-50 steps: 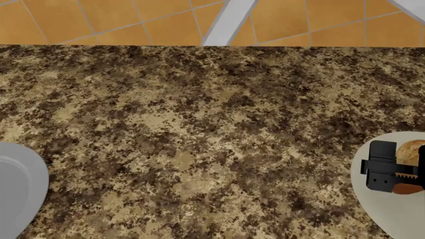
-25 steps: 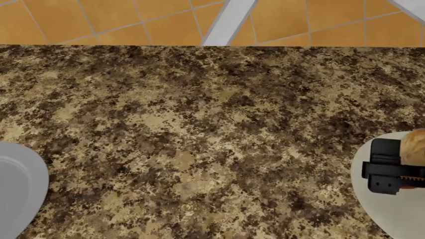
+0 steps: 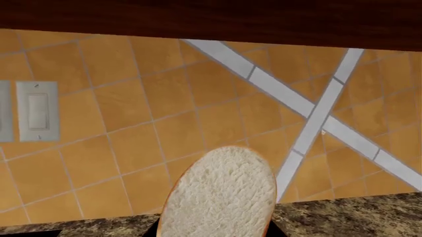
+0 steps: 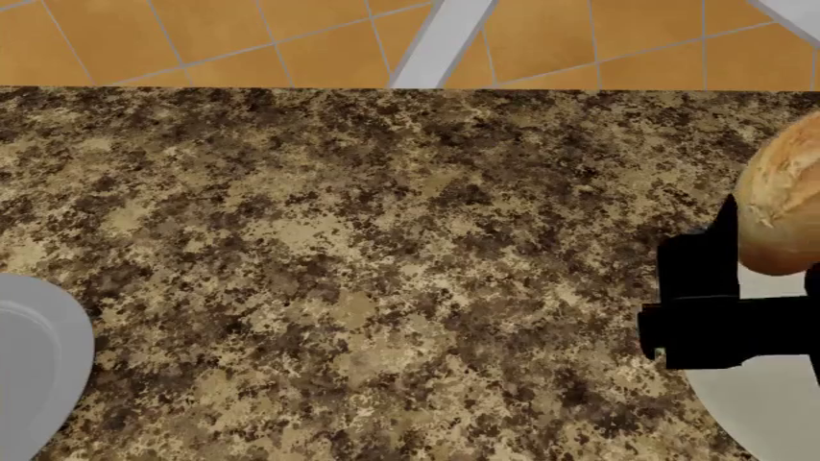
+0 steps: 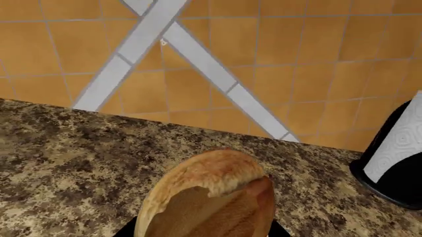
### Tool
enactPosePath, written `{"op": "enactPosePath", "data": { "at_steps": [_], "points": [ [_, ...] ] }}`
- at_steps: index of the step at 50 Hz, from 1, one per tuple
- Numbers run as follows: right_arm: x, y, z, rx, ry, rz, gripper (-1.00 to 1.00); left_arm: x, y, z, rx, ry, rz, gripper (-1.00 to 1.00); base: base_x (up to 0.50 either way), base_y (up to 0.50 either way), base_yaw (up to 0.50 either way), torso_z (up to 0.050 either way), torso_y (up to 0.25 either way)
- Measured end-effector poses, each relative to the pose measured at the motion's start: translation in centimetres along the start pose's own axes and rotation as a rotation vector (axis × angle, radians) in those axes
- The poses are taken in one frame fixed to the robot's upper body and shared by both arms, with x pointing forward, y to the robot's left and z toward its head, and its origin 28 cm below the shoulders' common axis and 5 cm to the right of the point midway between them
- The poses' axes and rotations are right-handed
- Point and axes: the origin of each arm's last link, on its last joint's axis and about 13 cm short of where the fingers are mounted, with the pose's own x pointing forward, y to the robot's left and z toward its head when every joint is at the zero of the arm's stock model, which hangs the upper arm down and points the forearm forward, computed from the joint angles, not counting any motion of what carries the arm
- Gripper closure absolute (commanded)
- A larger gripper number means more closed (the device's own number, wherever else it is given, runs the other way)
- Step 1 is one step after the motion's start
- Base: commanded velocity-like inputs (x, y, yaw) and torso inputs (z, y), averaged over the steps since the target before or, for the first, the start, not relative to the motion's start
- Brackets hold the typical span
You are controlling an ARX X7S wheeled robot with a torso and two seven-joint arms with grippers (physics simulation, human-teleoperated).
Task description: Place all breads on the cutting board.
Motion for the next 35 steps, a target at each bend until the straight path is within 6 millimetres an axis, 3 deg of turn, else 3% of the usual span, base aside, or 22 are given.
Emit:
{"op": "enactPosePath", "data": {
  "at_steps": [19,25,35],
  "points": [
    [-5.3,3.1,0.2,-0.053,-0.248,-0.023,1.0,-0.2,0.1,-0.1,-0.014,-0.014,0.02,1.0,0.0,0.0,0.0,0.0,0.0],
    [-6.3,2.7,0.0,-0.056,-0.286,-0.05,1.0,-0.3,0.1,0.0,-0.015,-0.021,0.028,1.0,0.0,0.0,0.0,0.0,0.0],
    [-7.4,1.6,-0.3,-0.083,-0.364,-0.112,1.0,-0.5,-0.1,0.3,-0.015,-0.036,0.034,1.0,0.0,0.5,0.0,0.0,0.0]
  ]
}}
